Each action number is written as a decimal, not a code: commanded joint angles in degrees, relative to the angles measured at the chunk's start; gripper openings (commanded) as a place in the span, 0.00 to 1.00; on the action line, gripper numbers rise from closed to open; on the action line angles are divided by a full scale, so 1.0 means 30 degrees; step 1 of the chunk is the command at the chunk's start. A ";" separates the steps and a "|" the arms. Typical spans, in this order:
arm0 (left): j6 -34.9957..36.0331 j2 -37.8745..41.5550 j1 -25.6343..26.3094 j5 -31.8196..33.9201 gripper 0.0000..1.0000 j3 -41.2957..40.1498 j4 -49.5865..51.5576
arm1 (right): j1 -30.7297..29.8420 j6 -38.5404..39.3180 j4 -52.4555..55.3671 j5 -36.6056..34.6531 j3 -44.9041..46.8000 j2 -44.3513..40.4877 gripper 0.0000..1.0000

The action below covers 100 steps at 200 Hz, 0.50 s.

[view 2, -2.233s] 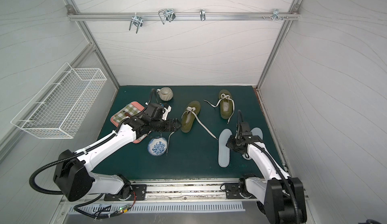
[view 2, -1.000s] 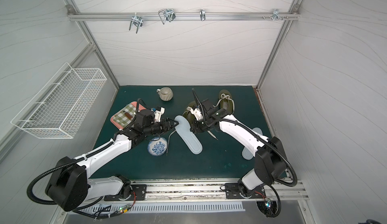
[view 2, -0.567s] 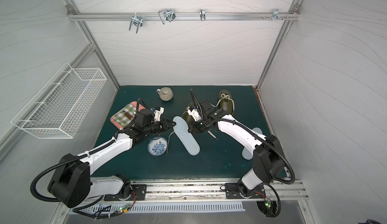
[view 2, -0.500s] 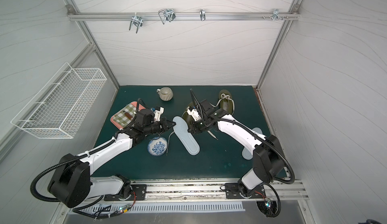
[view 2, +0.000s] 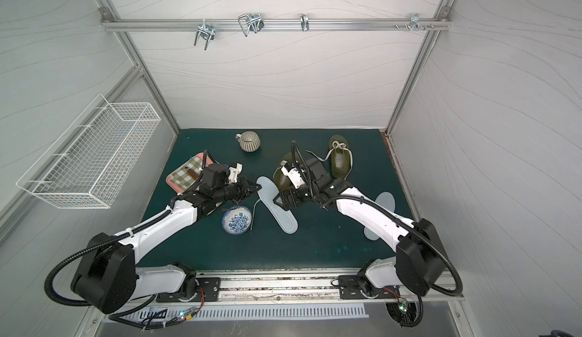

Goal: Insert the insole into the shoe
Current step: Pick up the insole from the center of the board.

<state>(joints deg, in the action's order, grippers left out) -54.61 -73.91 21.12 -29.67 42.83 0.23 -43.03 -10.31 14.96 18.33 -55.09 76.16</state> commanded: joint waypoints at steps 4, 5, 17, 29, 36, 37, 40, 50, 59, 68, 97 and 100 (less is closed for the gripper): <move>-0.1198 0.0354 -0.0507 -0.0126 0.00 0.1701 0.1281 | -0.0613 0.1284 -0.6603 -0.1273 0.2474 -0.1470 0.99; -0.1194 0.0366 -0.0507 -0.0069 0.00 0.1711 0.1349 | -0.0621 0.1261 -0.6762 -0.1289 0.2552 -0.1461 0.99; -0.1288 0.0490 -0.0552 0.0436 0.00 0.1892 0.2140 | -0.0732 0.1119 -0.7726 -0.1204 0.2930 -0.1122 0.99; -0.1656 0.0530 -0.0567 0.0708 0.00 0.1868 0.2524 | -0.1038 0.1141 -0.7658 -0.1316 0.2600 -0.0426 0.99; -0.1916 0.0537 -0.0567 0.0749 0.00 0.1779 0.2531 | -0.1413 0.1389 -0.7732 -0.1607 0.2463 -0.0013 0.99; -0.1949 0.0546 -0.0567 0.0764 0.00 0.1764 0.2502 | -0.1504 0.1431 -0.7780 -0.1676 0.2459 0.0059 0.99; -0.2022 0.0535 -0.0567 0.0814 0.00 0.1703 0.2480 | -0.1698 0.1570 -0.7874 -0.1830 0.2430 0.0202 0.99; -0.2406 0.0619 -0.0567 0.0956 0.00 0.1508 0.2434 | -0.2396 0.1838 -0.8484 -0.2601 0.2450 0.0811 0.99; -0.2598 0.0703 -0.0567 0.1057 0.00 0.1349 0.2308 | -0.2723 0.1835 -0.9264 -0.2888 0.2563 0.1300 0.99; -0.2678 0.0810 -0.0567 0.1124 0.00 0.1310 0.2404 | -0.2853 0.1660 -0.9916 -0.2975 0.2598 0.1723 0.99; -0.2907 0.0895 -0.0567 0.1323 0.00 0.1399 0.2534 | -0.3324 0.2202 -1.0485 -0.3545 0.2198 0.3029 0.99; -0.2959 0.0857 -0.0567 0.1286 0.00 0.1398 0.2502 | -0.3460 0.2340 -1.0442 -0.3844 0.2127 0.3199 0.99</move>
<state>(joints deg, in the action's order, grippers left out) -60.75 -72.64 19.53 -26.72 46.17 8.71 -51.94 -6.50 -11.97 10.72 -47.40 83.18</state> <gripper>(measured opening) 0.053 0.991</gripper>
